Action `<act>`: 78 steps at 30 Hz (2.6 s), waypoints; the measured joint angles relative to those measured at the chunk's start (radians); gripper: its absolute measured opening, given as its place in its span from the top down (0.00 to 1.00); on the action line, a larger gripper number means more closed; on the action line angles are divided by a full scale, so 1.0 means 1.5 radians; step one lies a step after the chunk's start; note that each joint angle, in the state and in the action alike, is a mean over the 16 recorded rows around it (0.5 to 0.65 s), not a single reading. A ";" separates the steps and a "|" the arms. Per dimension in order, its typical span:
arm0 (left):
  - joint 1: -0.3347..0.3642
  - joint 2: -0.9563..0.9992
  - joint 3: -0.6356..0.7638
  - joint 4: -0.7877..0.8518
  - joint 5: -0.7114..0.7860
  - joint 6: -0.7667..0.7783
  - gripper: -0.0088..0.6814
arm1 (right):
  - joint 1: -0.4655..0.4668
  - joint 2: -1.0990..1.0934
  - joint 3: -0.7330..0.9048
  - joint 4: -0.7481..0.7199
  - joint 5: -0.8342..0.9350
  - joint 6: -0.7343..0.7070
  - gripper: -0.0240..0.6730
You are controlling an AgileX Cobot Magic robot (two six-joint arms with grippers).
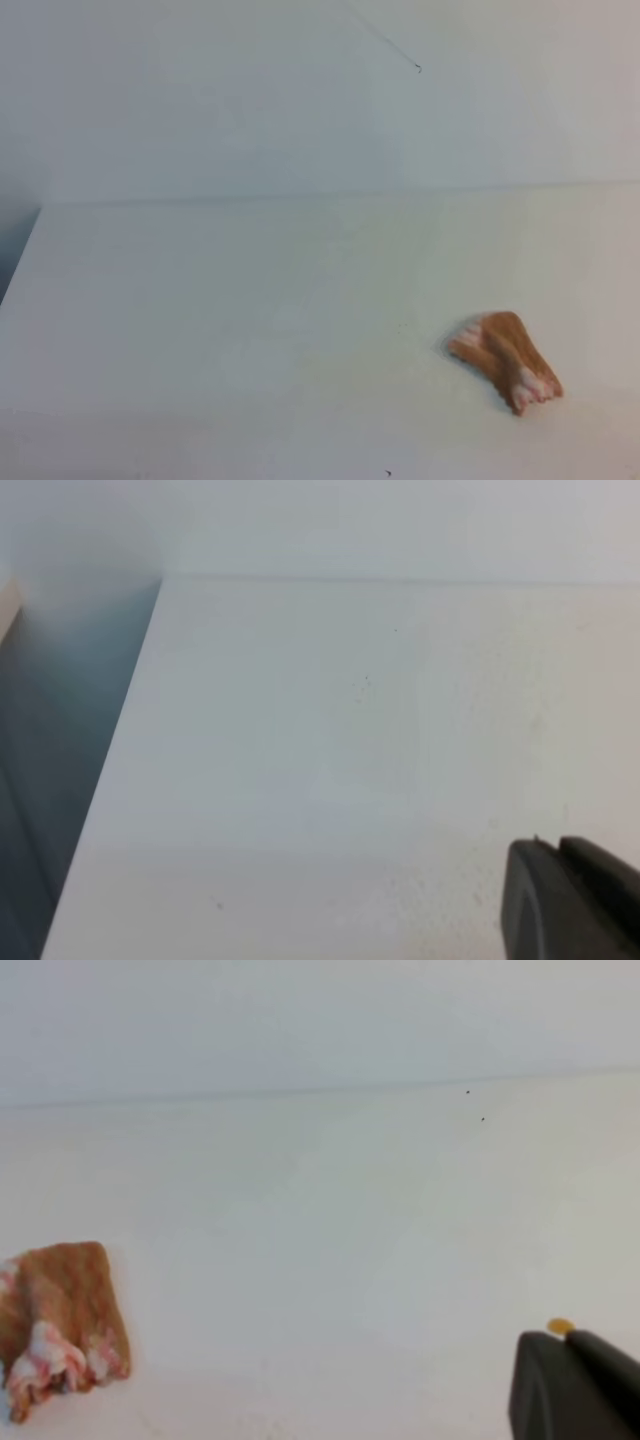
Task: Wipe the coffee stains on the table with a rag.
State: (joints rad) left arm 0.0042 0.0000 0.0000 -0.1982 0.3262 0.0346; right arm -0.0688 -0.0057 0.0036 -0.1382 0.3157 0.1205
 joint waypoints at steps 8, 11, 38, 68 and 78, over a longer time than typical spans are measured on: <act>0.000 0.000 0.000 0.000 0.000 0.000 0.99 | -0.005 0.000 0.000 0.002 -0.003 -0.003 0.97; 0.000 0.000 0.000 0.000 0.000 0.000 0.99 | -0.005 0.000 0.000 0.002 -0.003 -0.003 0.97; 0.000 0.000 0.000 0.000 0.000 0.000 0.99 | -0.005 -0.007 0.009 0.002 -0.012 -0.004 0.97; 0.000 0.000 0.000 0.000 0.000 0.000 0.99 | -0.005 -0.008 0.011 0.001 -0.015 -0.005 0.97; 0.000 0.000 0.000 0.000 0.000 0.000 0.99 | -0.005 0.000 0.000 0.002 -0.006 -0.003 0.97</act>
State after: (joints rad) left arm 0.0042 0.0000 0.0000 -0.1982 0.3262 0.0346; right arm -0.0759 -0.0057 0.0038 -0.1354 0.3069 0.1153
